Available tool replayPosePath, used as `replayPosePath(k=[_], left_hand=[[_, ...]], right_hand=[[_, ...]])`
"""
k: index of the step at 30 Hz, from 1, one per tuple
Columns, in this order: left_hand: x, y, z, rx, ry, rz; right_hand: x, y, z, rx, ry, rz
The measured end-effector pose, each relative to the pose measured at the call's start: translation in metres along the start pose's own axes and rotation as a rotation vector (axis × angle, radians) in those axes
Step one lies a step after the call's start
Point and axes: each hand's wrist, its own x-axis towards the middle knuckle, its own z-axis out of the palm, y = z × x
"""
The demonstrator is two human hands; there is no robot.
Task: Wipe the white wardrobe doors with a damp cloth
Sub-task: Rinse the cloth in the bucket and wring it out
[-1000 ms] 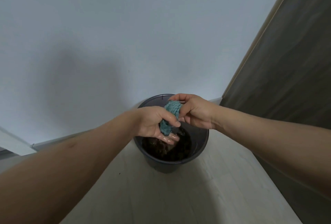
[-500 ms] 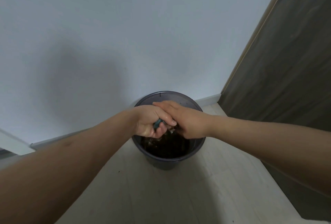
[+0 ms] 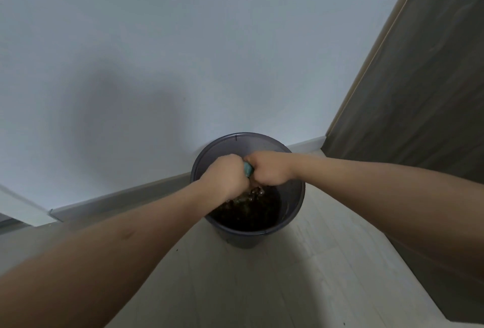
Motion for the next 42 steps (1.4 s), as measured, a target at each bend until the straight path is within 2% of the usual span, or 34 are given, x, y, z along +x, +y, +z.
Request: replayPosePath(k=[3,5,7,8,10,12,15,18,21,23,25,28,31,35,39,42], left_hand=[[-0.004,0.000,-0.002,0.097,0.199,0.165],[-0.006,-0.001,-0.003,0.136,0.249,0.277],[-0.003,-0.005,-0.001,0.045,0.225,0.269],[0.000,-0.008,-0.001,-0.076,0.173,0.180],[0.010,-0.011,-0.003,-0.544,-0.029,-0.131],[0.012,-0.011,-0.009,-0.956,-0.277,-0.373],[0.007,-0.014,-0.024,-1.225,-0.545,-0.346],[-0.001,-0.018,-0.037,-1.265,-0.778,-0.201],[-0.008,-0.018,-0.042,-1.180,-0.903,-0.066],[-0.011,-0.013,-0.041,-1.133,-0.924,-0.049],[-0.011,-0.008,-0.039,-1.115,-0.910,-0.092],[-0.010,-0.006,-0.034,-1.118,-0.850,-0.166],[-0.010,-0.001,-0.027,-0.991,-0.747,-0.225],[-0.010,0.008,-0.022,-0.691,-0.583,-0.241],[-0.007,0.014,-0.008,-0.301,-0.285,-0.075],[0.001,0.015,-0.006,0.129,-0.122,0.062]], right_hand=[[-0.007,-0.003,0.002,0.360,0.002,0.089],[-0.010,-0.002,0.004,0.552,0.030,0.109],[-0.011,-0.001,0.002,0.670,0.116,0.156],[-0.013,0.001,0.002,0.650,0.195,0.161],[-0.023,0.009,0.005,0.348,0.402,0.087],[-0.038,0.018,0.014,0.102,0.474,-0.094],[-0.048,0.028,0.027,-0.150,0.404,-0.341],[-0.046,0.030,0.020,-0.393,0.444,-0.544],[-0.035,0.025,0.007,-0.497,0.496,-0.737],[-0.025,0.020,0.001,-0.509,0.556,-0.847],[-0.022,0.012,-0.004,-0.477,0.532,-0.801],[-0.021,0.011,-0.004,-0.460,0.464,-0.586],[-0.020,0.014,0.002,-0.539,0.447,-0.488],[-0.017,0.011,0.002,-0.740,0.426,-0.364],[-0.015,0.006,0.006,-0.891,0.369,-0.224],[-0.013,0.001,0.005,-0.809,0.330,-0.145]])
